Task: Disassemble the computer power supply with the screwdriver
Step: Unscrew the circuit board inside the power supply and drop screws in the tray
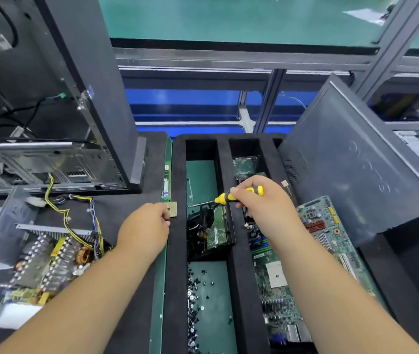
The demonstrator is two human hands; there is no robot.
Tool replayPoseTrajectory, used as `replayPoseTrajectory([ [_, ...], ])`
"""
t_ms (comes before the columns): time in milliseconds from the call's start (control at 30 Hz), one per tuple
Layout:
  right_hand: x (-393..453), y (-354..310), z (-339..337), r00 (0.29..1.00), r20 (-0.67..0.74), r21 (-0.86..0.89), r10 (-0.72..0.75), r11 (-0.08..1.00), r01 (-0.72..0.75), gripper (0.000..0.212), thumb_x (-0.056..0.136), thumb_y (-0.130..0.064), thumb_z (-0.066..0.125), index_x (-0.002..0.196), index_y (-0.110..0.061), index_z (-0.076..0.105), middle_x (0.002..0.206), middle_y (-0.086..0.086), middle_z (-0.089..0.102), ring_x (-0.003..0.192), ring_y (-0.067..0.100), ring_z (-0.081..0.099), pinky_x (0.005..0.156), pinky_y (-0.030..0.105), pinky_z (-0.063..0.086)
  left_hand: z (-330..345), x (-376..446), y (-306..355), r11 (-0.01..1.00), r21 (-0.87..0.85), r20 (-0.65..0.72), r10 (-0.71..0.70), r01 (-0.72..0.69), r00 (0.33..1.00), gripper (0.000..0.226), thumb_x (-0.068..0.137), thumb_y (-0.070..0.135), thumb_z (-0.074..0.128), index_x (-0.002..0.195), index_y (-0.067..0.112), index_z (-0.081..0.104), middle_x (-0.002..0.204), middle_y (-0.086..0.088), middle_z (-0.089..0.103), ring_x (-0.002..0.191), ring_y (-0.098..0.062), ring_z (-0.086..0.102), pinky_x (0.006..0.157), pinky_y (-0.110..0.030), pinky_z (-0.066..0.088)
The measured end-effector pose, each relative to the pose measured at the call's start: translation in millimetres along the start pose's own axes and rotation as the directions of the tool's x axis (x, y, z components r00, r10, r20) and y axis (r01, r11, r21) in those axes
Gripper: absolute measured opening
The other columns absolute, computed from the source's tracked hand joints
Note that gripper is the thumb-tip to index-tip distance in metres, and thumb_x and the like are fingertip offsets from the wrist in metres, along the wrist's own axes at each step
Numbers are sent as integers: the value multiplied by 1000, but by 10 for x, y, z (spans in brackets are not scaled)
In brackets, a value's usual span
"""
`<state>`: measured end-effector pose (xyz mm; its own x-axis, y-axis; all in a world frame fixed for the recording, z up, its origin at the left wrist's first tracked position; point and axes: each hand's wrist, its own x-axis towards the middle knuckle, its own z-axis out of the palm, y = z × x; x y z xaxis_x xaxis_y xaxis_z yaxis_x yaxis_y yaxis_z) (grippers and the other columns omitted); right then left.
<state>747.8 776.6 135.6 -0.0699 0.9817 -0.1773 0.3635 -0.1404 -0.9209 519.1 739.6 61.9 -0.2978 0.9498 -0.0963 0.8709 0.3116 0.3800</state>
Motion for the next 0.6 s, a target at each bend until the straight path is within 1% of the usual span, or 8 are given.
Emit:
replayPoseTrajectory([
  [100, -10, 16, 0, 1000, 9, 16, 16, 1000, -16, 11, 86, -39, 67, 79, -30, 66, 74, -5, 71, 45, 4, 40, 44, 21, 35, -7, 13, 28, 1000, -9, 0, -1, 1, 1000, 12, 95, 21, 54, 90, 30, 62, 94, 8, 55, 82, -17, 54, 66, -29, 41],
  [233, -26, 17, -41, 1000, -6, 39, 17, 999, -17, 11, 86, -37, 68, 79, -29, 66, 71, -5, 70, 46, 7, 40, 41, 19, 34, -46, 30, 46, 999, -53, -14, -9, 8, 1000, 14, 95, 22, 54, 90, 30, 64, 92, 10, 58, 83, -16, 56, 67, -30, 46],
  [333, -42, 20, -44, 999, -20, 36, 28, 999, -27, 12, 87, -36, 68, 80, -27, 66, 70, -7, 69, 47, 7, 40, 43, 20, 35, -104, -8, 8, 999, -53, -32, -11, 9, 999, 12, 94, 27, 58, 84, 32, 61, 86, 11, 59, 79, -14, 56, 61, -29, 40],
  [400, -58, 21, -36, 999, -21, 32, 33, 999, -32, 12, 87, -36, 68, 79, -27, 66, 69, -8, 68, 44, 5, 39, 43, 19, 34, -174, -36, -55, 999, -39, -88, -27, 24, 996, 13, 94, 30, 59, 81, 33, 60, 84, 12, 60, 75, -12, 55, 58, -28, 36],
  [433, -63, 20, -32, 999, -23, 33, 34, 999, -33, 12, 87, -35, 68, 79, -27, 66, 69, -8, 68, 43, 4, 39, 43, 18, 34, -216, -41, -101, 997, -65, -111, -41, 34, 993, 13, 92, 29, 61, 80, 32, 61, 83, 12, 61, 75, -11, 55, 57, -28, 36],
  [500, -64, 19, -19, 999, -25, 26, 29, 999, -29, 11, 87, -36, 67, 79, -27, 66, 69, -8, 68, 41, 2, 38, 44, 20, 35, -275, -48, -202, 991, -124, -112, -65, 51, 992, 14, 90, 25, 63, 77, 31, 62, 81, 10, 62, 76, -12, 57, 63, -30, 43],
  [533, -63, 20, -8, 999, -26, 23, 27, 999, -27, 12, 87, -36, 67, 80, -27, 66, 70, -8, 69, 41, 2, 39, 46, 22, 35, -291, -55, -244, 992, -114, -101, -67, 56, 993, 16, 89, 22, 63, 77, 32, 62, 83, 10, 63, 78, -15, 58, 67, -32, 47],
  [600, -63, 24, 25, 999, -27, 27, 27, 999, -27, 12, 87, -37, 67, 80, -28, 66, 73, -6, 70, 43, 1, 41, 51, 25, 36, -295, -38, -299, 998, -27, -85, -62, 60, 994, 17, 91, 17, 59, 81, 31, 63, 92, 4, 63, 85, -21, 59, 72, -34, 49],
])
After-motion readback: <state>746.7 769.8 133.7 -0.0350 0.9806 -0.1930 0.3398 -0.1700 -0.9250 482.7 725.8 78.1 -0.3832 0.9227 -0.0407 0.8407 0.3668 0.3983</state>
